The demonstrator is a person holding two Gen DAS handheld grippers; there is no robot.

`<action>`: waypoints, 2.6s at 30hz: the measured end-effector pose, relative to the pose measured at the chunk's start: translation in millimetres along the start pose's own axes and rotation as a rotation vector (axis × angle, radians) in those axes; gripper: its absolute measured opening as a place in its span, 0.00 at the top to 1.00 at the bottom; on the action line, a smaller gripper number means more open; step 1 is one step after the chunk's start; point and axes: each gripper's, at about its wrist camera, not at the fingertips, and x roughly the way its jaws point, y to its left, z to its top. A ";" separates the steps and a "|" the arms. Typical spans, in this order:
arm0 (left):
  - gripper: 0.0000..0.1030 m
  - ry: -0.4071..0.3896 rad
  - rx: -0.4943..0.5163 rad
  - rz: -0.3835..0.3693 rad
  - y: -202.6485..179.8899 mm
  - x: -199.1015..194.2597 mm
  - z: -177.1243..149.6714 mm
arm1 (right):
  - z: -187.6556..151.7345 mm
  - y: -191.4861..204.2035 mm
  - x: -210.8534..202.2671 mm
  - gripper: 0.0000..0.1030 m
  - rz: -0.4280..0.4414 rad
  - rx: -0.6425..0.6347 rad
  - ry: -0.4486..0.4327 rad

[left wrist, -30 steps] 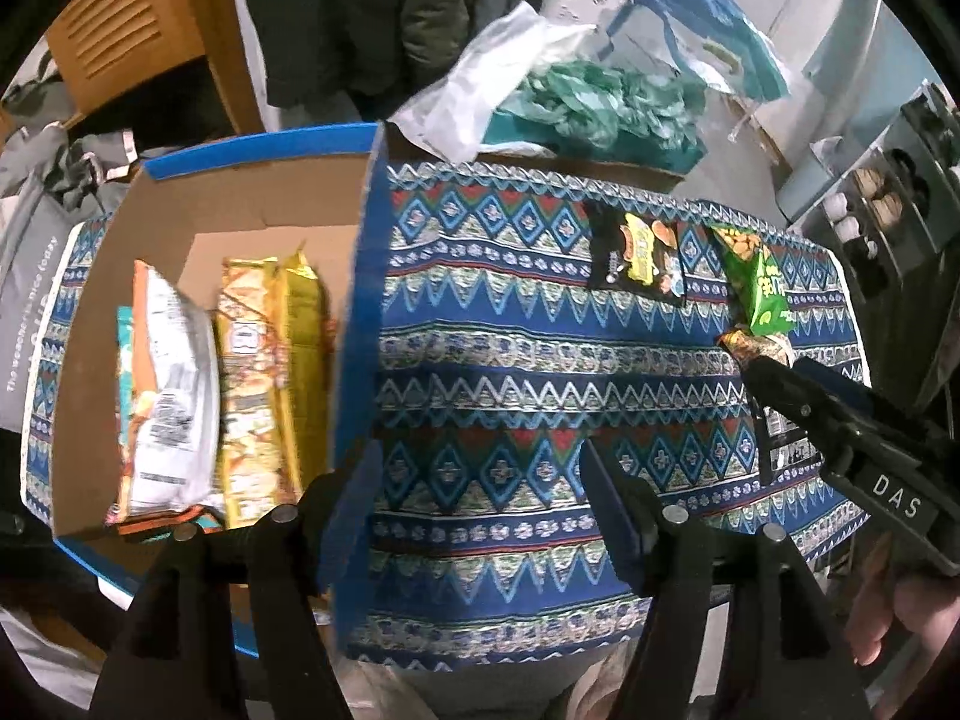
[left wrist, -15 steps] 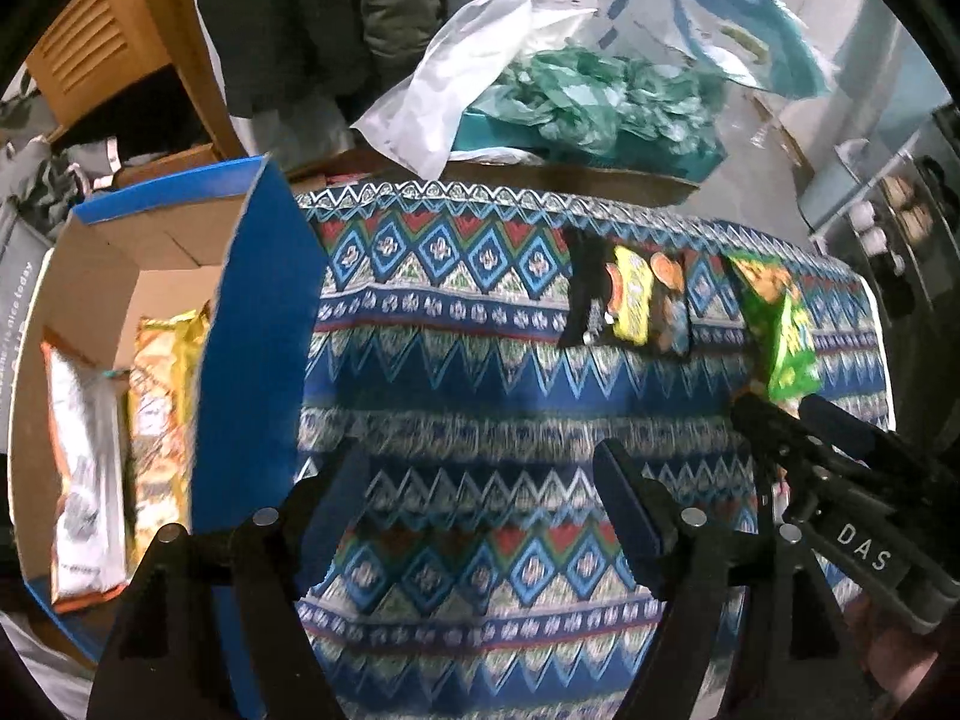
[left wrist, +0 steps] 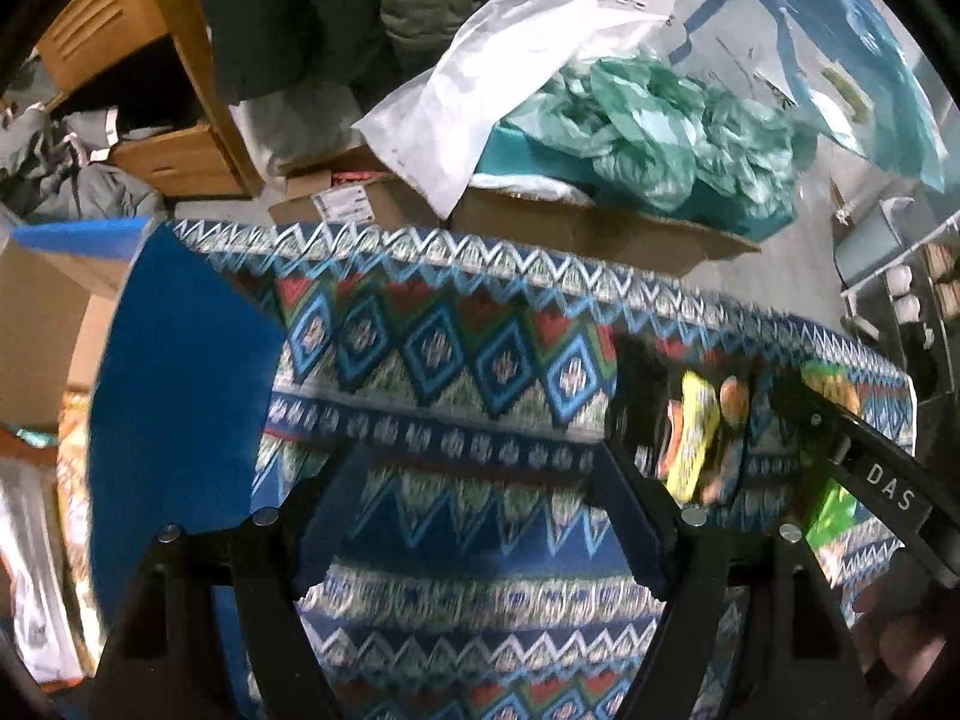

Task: Organize snacks
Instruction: 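Move both tools from the box back over the remaining snacks on the cloth, then grasp the black yellow-label bag with left tool while right tool grasps tan cracker bag, then lift the black bag with left tool while right tool carries tan cracker bag to box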

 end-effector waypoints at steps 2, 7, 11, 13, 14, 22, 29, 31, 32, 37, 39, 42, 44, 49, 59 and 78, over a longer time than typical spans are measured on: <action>0.24 0.007 0.004 0.007 -3.5 8.1 7.6 | 8.2 -0.6 7.2 0.33 -0.004 0.004 -0.002; 0.24 0.017 0.037 0.017 -10.5 20.7 18.7 | 22.0 1.3 29.6 0.33 -0.024 -0.017 0.014; 0.24 0.023 0.036 0.014 -6.8 22.2 17.2 | 19.3 3.7 43.3 0.33 -0.040 -0.051 0.046; 0.24 0.032 0.024 0.003 -4.1 22.9 16.0 | 12.0 5.6 48.2 0.33 -0.059 -0.080 0.071; 0.24 0.035 0.021 -0.001 -3.4 22.7 14.8 | 7.0 6.6 49.5 0.33 -0.066 -0.093 0.079; 0.24 0.065 0.019 -0.016 6.1 10.8 -14.0 | -48.4 4.4 41.5 0.33 -0.085 -0.115 0.147; 0.24 0.090 0.011 -0.037 14.1 -1.2 -40.6 | -99.0 14.5 24.0 0.33 -0.069 -0.180 0.154; 0.24 0.092 0.017 -0.046 10.6 -4.3 -46.0 | -103.3 15.4 14.0 0.33 -0.059 -0.184 0.131; 0.24 0.092 0.024 -0.048 8.7 -6.0 -48.5 | -103.6 14.8 8.2 0.33 -0.053 -0.183 0.121; 0.21 0.115 0.034 -0.062 0.3 -9.0 -58.3 | -97.0 -0.6 -25.1 0.28 -0.036 -0.137 0.069; 0.21 0.128 0.020 -0.066 -2.2 -5.9 -60.1 | -92.0 -9.9 -35.3 0.28 -0.043 -0.120 0.054; 0.20 0.152 0.017 -0.077 -8.4 -1.0 -62.0 | -84.9 -26.1 -41.9 0.28 -0.056 -0.107 0.046; 0.20 0.166 0.017 -0.085 -13.9 3.6 -63.4 | -81.3 -38.1 -46.2 0.28 -0.064 -0.103 0.046; 0.20 0.185 0.025 -0.084 -29.0 16.5 -65.0 | -80.0 -66.1 -40.4 0.27 -0.059 -0.108 0.085; 0.16 0.221 0.041 -0.081 -60.7 37.7 -72.0 | -94.5 -88.2 -20.5 0.27 0.014 -0.205 0.150; 0.35 0.126 0.177 -0.021 -96.5 32.9 -91.8 | -124.8 -69.8 7.6 0.51 -0.047 -0.264 0.156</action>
